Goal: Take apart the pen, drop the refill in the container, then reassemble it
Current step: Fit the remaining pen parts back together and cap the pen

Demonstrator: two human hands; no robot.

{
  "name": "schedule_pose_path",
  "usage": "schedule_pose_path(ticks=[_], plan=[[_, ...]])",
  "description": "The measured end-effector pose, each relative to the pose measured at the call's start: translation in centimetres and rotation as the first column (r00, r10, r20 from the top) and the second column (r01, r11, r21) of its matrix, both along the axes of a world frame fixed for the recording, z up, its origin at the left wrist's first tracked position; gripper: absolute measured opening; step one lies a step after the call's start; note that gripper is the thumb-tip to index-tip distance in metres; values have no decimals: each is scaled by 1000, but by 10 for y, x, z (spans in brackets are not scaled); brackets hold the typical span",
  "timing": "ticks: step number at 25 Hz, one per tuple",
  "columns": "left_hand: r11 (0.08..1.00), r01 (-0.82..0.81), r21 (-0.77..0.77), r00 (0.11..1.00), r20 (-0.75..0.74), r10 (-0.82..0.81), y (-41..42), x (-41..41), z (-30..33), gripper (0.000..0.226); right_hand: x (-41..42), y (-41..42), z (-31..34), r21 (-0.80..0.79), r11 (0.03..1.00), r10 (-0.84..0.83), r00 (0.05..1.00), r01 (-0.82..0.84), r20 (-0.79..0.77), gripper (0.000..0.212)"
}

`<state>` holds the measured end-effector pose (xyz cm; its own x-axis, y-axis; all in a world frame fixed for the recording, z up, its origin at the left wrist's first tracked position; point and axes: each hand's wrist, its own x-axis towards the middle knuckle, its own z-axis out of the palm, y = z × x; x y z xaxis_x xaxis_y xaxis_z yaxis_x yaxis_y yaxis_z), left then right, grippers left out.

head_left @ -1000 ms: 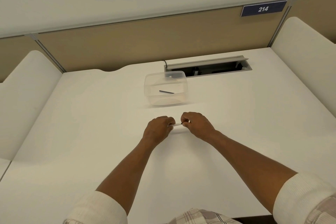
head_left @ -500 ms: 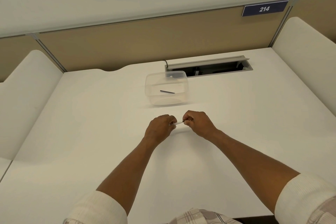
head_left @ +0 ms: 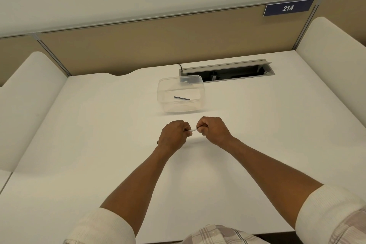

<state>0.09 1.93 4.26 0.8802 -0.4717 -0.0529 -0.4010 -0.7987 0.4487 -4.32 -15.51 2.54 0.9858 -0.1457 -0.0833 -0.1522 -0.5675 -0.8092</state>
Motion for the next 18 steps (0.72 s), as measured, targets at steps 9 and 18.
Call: schedule_pose_path(ticks=[9,18], plan=[[1000,13,14,1000,8,-13,-9,-2,8,8,-7,-2,4,-30,999,-40,999,41,21,18],[1000,-4,11,1000,9,4,-5,-4,14,8,-6,9,11,-15,996,-86,996,86,8,16]])
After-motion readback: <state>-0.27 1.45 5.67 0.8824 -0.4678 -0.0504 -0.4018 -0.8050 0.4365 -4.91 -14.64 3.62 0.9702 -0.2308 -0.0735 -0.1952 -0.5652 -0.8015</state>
